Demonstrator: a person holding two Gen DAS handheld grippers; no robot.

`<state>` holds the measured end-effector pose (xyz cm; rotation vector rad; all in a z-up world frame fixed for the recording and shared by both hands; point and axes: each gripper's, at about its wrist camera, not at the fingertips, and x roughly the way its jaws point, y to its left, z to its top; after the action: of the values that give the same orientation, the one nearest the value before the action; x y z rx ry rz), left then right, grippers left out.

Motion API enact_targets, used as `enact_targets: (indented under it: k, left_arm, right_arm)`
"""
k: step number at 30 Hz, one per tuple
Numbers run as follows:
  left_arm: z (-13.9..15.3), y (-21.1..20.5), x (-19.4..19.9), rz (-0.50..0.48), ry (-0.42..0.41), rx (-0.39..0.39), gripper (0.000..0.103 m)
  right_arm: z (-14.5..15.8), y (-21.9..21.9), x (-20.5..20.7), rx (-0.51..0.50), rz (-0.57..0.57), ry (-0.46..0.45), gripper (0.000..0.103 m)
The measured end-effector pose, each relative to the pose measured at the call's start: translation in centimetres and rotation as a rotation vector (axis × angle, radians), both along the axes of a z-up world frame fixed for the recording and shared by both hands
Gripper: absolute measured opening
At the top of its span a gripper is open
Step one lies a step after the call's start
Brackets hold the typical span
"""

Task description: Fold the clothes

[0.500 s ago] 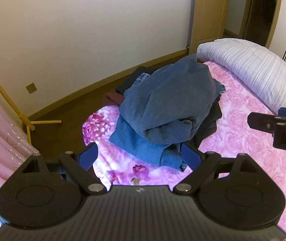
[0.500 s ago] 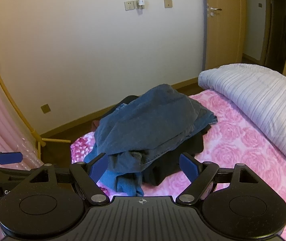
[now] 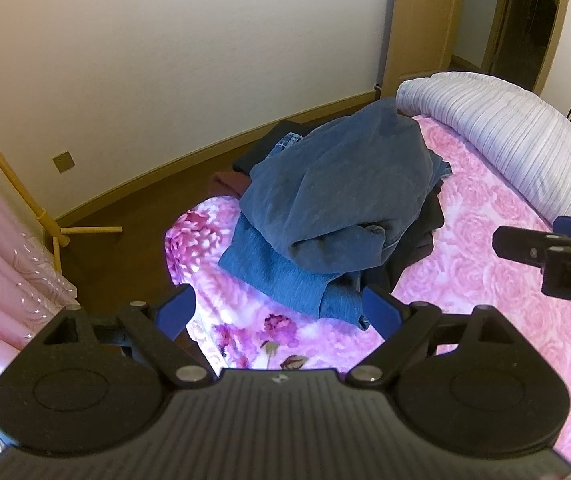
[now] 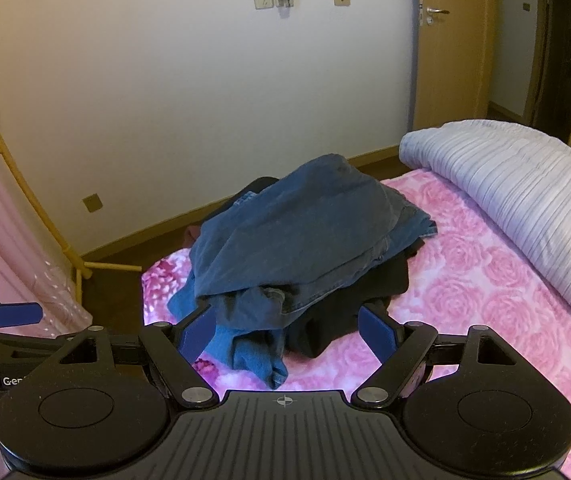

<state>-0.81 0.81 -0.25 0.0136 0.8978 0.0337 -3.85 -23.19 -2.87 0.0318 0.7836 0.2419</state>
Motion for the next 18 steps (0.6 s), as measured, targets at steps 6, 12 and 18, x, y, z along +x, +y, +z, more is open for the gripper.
enact_targets:
  k: [6, 12, 18]
  left_arm:
    - [-0.08, -0.11, -0.20, 0.002, 0.001, 0.002, 0.088]
    - [-0.12, -0.42, -0.24, 0.004, 0.005, 0.001, 0.088]
    - [-0.09, -0.66, -0.28, -0.001, 0.006, 0.006, 0.088]
  right_arm:
    - [-0.09, -0.04, -0.24, -0.002, 0.004, 0.004, 0.081]
    - [0.02, -0.20, -0.15, -0.005, 0.005, 0.010, 0.081]
    - [-0.06, -0.31, -0.28, -0.006, 0.006, 0.013, 0.081]
